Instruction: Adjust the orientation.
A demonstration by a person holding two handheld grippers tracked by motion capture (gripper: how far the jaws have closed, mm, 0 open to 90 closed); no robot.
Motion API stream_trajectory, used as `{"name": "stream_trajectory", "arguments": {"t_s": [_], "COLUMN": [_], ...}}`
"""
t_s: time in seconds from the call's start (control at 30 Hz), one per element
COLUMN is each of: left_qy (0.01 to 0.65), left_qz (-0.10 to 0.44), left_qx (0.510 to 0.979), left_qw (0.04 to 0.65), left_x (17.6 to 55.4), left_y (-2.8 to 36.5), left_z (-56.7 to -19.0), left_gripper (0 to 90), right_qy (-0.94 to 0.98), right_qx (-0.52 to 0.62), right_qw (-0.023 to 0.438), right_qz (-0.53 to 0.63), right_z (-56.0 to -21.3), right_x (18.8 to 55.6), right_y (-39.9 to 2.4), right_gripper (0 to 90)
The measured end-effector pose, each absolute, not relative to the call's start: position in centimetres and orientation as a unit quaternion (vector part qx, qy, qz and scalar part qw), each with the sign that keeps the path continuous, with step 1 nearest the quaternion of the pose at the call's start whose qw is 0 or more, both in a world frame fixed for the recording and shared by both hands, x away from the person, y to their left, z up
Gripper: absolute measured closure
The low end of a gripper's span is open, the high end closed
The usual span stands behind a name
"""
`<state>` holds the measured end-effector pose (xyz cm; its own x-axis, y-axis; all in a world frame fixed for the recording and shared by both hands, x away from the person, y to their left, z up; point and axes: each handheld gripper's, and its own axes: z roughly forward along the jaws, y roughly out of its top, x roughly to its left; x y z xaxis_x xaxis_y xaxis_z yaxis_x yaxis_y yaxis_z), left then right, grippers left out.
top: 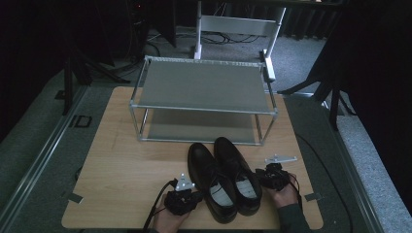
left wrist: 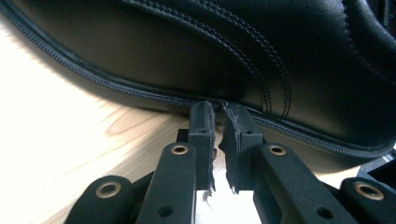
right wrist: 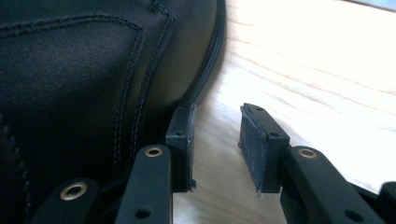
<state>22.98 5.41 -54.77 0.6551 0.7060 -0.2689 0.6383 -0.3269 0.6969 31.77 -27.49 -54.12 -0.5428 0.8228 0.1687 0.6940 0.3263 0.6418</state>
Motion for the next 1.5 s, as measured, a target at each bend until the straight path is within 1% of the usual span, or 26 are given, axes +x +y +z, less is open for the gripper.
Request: {"name": "stream_trajectory", "arguments": {"t_s": [0.17, 0.5, 0.87, 0.93, 1.03, 1.13, 1.2, 1.23, 1.27, 1.4, 1.43, 1.5], "left_qy": [0.408, 0.395, 0.394, 0.391, 0.389, 0.379, 0.377, 0.372, 0.370, 0.367, 0.370, 0.379], "left_qz": [0.038, 0.031, 0.020, 0.016, 0.016, 0.010, 0.009, 0.005, 0.004, 0.017, 0.042, 0.058], "left_qx": [0.815, 0.819, 0.814, 0.814, 0.814, 0.817, 0.818, 0.817, 0.818, 0.815, 0.812, 0.809], "left_qw": [0.410, 0.415, 0.426, 0.429, 0.431, 0.434, 0.435, 0.440, 0.441, 0.448, 0.449, 0.446], "left_x": [23.1, 23.3, 23.6, 23.6, 23.6, 23.6, 23.6, 23.5, 23.5, 23.3, 23.4, 23.6], "left_y": [4.9, 3.6, 3.1, 3.0, 2.8, 3.0, 3.0, 3.1, 3.2, 3.9, 4.8, 5.8], "left_z": [-54.8, -54.8, -55.0, -55.1, -55.1, -55.1, -55.1, -55.1, -55.1, -54.7, -54.0, -53.7], "left_gripper": [82.5, 81.7, 80.9, 77.6, 76.3, 73.0, 69.8, 69.8, 67.1, 64.5, 64.5, 63.3], "right_qy": [0.799, 0.795, 0.792, 0.792, 0.788, 0.786, 0.785, 0.785, 0.784, 0.779, 0.778, 0.777], "right_qx": [0.479, 0.485, 0.492, 0.493, 0.496, 0.498, 0.499, 0.500, 0.507, 0.513, 0.514, 0.511], "right_qw": [0.077, 0.072, 0.071, 0.072, 0.069, 0.069, 0.069, 0.072, 0.083, 0.093, 0.094, 0.112], "right_qz": [0.355, 0.358, 0.354, 0.354, 0.359, 0.360, 0.360, 0.358, 0.349, 0.348, 0.349, 0.350], "right_z": [-54.4, -54.4, -54.4, -54.4, -54.4, -54.5, -54.5, -54.5, -54.3, -53.8, -53.6, -52.5], "right_x": [32.5, 33.7, 34.6, 34.7, 34.9, 35.0, 35.0, 35.0, 34.9, 34.4, 34.3, 33.3], "right_y": [-28.2, -28.9, -29.5, -29.5, -29.6, -29.6, -29.6, -29.7, -29.9, -30.3, -30.4, -30.6], "right_gripper": [64.5, 67.0, 66.9, 67.2, 68.3, 68.2, 67.5, 66.0, 62.6, 59.1, 58.5, 57.3]}}
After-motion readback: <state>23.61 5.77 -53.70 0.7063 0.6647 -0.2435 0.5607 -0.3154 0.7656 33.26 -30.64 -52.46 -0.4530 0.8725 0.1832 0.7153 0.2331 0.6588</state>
